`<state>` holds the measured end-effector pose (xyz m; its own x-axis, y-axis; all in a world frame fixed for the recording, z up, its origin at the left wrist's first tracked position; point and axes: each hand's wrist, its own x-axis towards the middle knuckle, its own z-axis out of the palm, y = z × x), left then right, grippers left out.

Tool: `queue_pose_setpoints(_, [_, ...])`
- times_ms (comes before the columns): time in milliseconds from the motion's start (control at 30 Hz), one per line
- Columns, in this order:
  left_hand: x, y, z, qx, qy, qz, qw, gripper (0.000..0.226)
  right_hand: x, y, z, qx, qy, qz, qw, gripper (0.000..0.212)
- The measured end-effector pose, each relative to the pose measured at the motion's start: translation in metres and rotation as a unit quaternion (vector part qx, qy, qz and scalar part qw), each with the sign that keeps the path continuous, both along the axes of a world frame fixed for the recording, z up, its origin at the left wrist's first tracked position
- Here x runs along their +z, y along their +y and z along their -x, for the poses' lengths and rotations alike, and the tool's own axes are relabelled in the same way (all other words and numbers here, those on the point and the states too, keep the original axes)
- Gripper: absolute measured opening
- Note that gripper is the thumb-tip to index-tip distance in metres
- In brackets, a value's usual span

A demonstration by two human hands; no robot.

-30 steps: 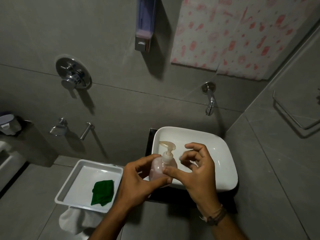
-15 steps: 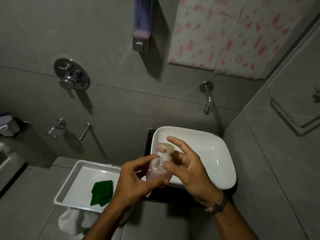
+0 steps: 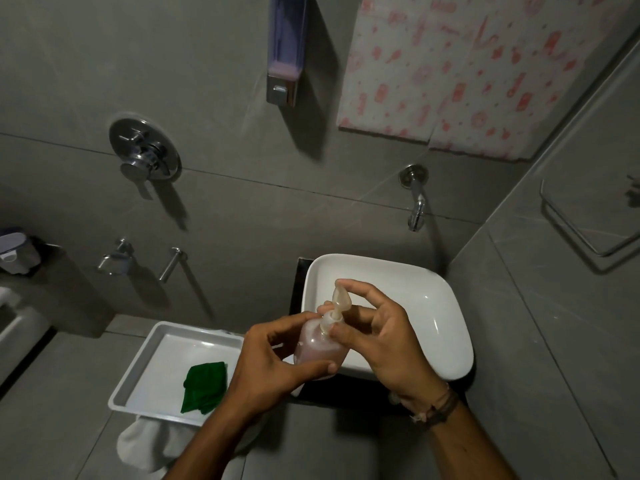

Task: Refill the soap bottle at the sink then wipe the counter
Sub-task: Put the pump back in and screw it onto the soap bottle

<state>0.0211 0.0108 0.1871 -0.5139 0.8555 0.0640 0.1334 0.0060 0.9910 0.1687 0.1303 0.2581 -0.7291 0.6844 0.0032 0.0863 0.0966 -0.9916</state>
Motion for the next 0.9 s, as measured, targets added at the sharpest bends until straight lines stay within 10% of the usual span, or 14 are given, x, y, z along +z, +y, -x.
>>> queue_pose_setpoints(200, [-0.002, 0.006, -0.005, 0.014, -0.008, -0.006, 1.0, 0.065, -0.009, -0.014, 0.011, -0.142, 0.029, -0.039, 0.989, 0.059])
queue_pose_setpoints(400, [0.006, 0.006, 0.008, -0.049, 0.004, -0.015, 0.999, 0.065, 0.016, 0.012, 0.0, 0.05, -0.014, -0.008, 0.999, 0.065])
queue_pose_setpoints(633, [-0.01, 0.01, -0.007, 0.01, 0.013, -0.04, 0.999, 0.064, -0.008, -0.019, 0.017, -0.177, 0.054, -0.049, 0.981, 0.054])
queue_pose_setpoints(900, [-0.009, 0.009, 0.0, -0.061, 0.003, -0.004, 0.998, 0.069, -0.003, 0.011, -0.009, 0.016, -0.012, -0.057, 0.998, 0.053])
